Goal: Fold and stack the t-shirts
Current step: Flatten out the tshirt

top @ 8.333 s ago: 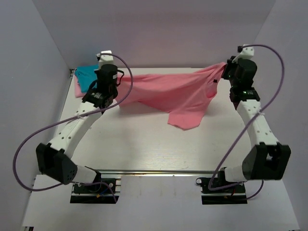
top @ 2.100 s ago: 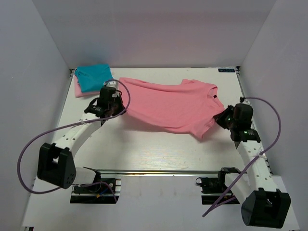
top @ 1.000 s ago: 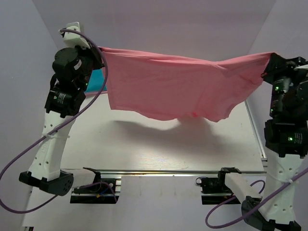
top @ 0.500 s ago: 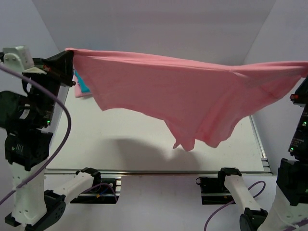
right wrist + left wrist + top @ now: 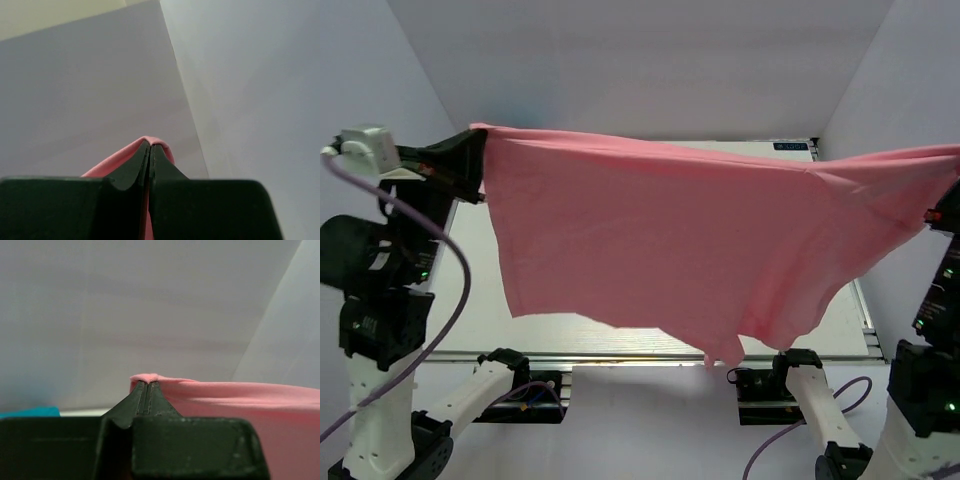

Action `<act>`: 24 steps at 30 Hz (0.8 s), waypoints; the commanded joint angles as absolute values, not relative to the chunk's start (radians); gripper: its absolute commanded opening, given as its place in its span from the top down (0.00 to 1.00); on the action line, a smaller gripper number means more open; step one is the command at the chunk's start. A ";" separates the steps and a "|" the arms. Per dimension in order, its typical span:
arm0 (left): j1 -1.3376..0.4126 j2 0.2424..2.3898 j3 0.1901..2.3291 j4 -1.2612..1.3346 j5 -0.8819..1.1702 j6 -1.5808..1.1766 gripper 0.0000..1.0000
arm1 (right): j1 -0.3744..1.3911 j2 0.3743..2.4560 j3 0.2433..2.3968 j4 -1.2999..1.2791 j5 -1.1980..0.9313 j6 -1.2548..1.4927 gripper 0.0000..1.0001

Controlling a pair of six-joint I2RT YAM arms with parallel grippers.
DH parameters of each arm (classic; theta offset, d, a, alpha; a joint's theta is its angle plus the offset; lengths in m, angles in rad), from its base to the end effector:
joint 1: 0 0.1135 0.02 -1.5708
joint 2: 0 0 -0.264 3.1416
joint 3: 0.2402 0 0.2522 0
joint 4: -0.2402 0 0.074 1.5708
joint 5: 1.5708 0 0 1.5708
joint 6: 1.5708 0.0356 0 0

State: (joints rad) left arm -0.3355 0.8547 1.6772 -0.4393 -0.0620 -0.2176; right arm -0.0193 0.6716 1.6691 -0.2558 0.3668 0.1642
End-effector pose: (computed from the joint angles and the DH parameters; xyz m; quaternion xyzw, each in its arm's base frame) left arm 0.0678 -0.0213 0.5739 0.0073 0.5598 -0.2095 0.8017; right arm -0.0254 -0.0123 0.5885 0.2025 0.3791 -0.0081 0.9029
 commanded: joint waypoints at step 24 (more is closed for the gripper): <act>-0.307 1.816 1.482 -0.344 -0.497 -0.502 1.00 | -0.028 1.467 1.126 0.215 0.190 0.315 1.00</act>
